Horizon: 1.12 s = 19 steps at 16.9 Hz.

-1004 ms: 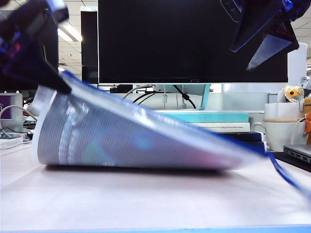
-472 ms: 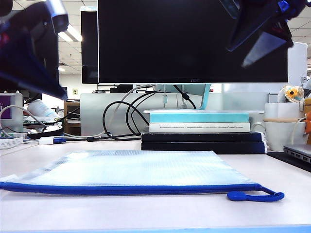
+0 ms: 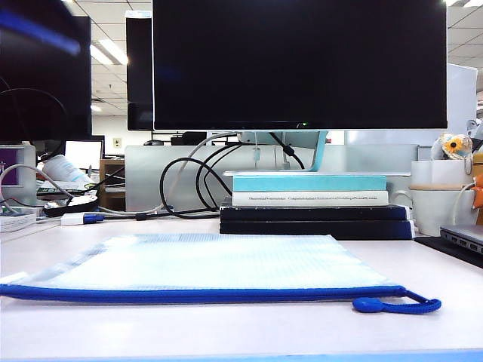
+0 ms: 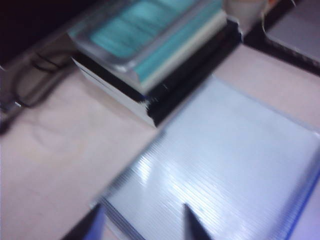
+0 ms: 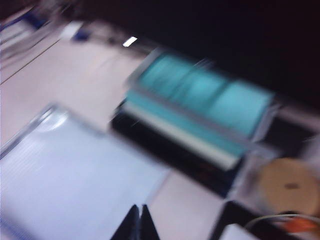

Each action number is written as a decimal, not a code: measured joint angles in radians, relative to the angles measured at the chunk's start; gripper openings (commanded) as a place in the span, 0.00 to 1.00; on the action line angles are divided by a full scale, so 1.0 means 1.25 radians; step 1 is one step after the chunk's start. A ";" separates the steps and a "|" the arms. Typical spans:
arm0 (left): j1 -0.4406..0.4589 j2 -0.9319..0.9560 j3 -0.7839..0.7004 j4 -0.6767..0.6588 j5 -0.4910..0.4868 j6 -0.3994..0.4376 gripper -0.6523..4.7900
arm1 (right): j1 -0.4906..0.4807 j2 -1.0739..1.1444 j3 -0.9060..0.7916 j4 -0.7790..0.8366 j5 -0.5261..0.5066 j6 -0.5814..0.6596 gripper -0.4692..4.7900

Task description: Pick up the transparent plastic file bag with a blue zipper and close its zipper.

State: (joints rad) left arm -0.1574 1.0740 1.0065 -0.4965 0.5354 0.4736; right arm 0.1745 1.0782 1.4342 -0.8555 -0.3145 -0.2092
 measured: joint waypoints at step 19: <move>0.127 -0.450 -0.601 0.605 -0.186 -0.374 0.21 | 0.012 -0.825 -0.847 0.597 0.249 0.257 0.07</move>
State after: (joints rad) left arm 0.0013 0.5117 0.2554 0.2600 0.3023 0.0063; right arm 0.1894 0.0471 0.3756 -0.1097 -0.0036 0.1123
